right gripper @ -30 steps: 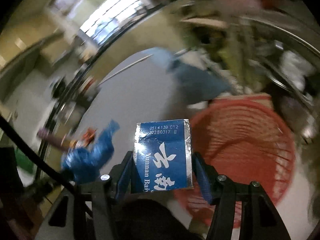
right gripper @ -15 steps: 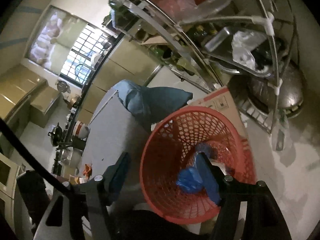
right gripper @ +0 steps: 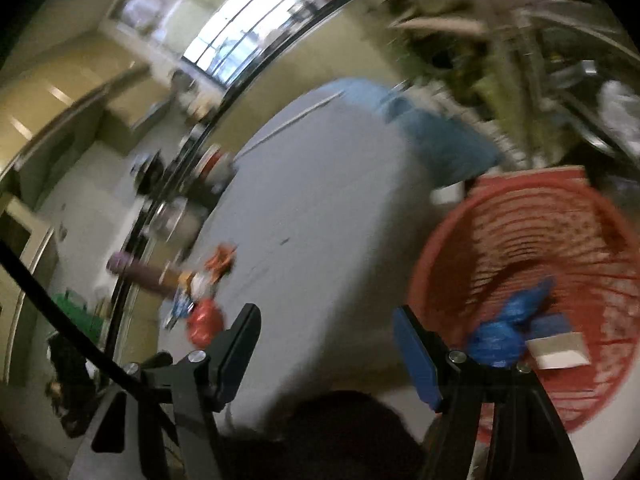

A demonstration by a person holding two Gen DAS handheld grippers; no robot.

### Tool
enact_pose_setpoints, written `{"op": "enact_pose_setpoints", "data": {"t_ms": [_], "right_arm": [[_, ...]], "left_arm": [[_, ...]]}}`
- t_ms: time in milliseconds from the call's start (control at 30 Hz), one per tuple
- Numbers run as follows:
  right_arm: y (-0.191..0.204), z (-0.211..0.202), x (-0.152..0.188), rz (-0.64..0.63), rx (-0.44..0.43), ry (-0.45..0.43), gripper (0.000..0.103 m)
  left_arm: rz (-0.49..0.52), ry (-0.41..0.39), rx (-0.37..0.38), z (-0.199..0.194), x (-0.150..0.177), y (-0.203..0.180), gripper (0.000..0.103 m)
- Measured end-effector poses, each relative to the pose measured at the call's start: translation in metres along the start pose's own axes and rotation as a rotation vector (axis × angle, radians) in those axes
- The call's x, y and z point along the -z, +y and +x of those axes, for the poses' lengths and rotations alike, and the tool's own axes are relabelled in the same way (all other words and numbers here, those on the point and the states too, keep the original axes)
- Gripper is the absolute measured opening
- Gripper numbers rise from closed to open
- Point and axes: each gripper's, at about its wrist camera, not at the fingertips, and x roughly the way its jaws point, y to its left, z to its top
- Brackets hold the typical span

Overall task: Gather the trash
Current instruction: 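Carry both items over the red mesh basket and open both tools, then grasp the red plastic bag with the right tool while the left reaches the toothpaste box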

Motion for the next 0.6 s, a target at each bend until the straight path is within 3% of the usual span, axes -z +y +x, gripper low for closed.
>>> {"op": "enact_pose_setpoints", "data": {"t_ms": [100,233,333,600], "right_arm": [[0.037,0.032,0.001,-0.047,-0.041,0.075,0.072],[0.093,0.080,0.005,-0.122,-0.065,0.168,0.072],[0.121,0.114,0.010,-0.149,-0.055,0.220,0.072],[0.153,0.183,0.017,-0.155,-0.001,0.316,0.071]], "left_arm": [[-0.120,-0.028,-0.093,-0.008,-0.009,0.063,0.066],[-0.198,-0.047,-0.117,-0.007,-0.022,0.103,0.067],[-0.190,-0.057,-0.103,0.001,-0.031,0.109,0.074],[-0.214,0.000,-0.009,0.051,-0.066,0.127,0.074]]}}
